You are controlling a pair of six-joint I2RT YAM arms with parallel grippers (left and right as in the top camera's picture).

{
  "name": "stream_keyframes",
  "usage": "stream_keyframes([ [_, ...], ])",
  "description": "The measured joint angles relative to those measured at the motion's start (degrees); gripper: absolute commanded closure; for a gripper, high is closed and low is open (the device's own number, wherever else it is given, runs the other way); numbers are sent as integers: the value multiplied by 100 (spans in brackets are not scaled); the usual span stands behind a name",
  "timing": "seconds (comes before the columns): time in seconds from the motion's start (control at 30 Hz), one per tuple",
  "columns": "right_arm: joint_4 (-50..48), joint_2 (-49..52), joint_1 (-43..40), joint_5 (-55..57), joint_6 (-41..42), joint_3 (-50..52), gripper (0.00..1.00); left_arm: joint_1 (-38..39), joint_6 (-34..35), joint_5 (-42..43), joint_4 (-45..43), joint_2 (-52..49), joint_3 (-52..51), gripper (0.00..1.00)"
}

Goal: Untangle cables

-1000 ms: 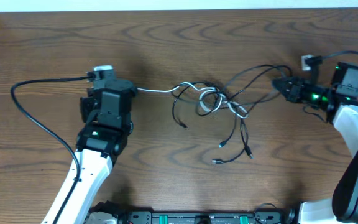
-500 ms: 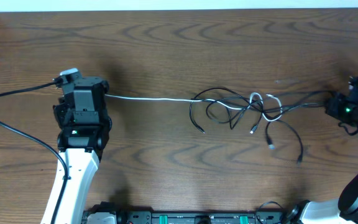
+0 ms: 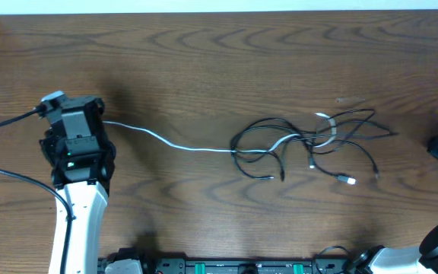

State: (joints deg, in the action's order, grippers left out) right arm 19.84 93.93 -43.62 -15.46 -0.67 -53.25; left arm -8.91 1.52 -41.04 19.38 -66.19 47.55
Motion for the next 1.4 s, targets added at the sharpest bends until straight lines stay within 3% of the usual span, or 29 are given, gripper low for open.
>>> stream_keyframes([
  [0.1,57,0,-20,-22,4,0,51,-181,44,-4,9,0,0,92],
  [0.27,127,0,-17,-723,20,0,28,-291,175,431,129,0,0,92],
  [0.53,254,0,356,-2354,-387,0,4,-295,280,2986,142,-33,0,92],
  [0.77,352,0,1460,-3025,-1049,0,1,-289,299,4664,680,-658,-17,92],
  [0.9,352,0,2223,-3112,-1268,0,1,-289,308,4935,940,-925,-26,92],
  [0.97,361,0,2481,-3128,-1309,0,1,-289,317,4979,984,-964,-26,56],
  [1.27,675,0,3244,-3025,-1388,0,1,-289,317,5018,1189,-940,-26,42],
  [1.3,693,0,3276,-3001,-1392,0,1,-289,315,5018,1198,-896,-26,38],
  [1.33,715,0,3300,-2990,-1394,0,1,-289,319,5023,1217,-817,-26,28],
  [1.4,745,0,3327,-2973,-1419,0,1,-240,310,5016,1292,-579,-26,20],
])
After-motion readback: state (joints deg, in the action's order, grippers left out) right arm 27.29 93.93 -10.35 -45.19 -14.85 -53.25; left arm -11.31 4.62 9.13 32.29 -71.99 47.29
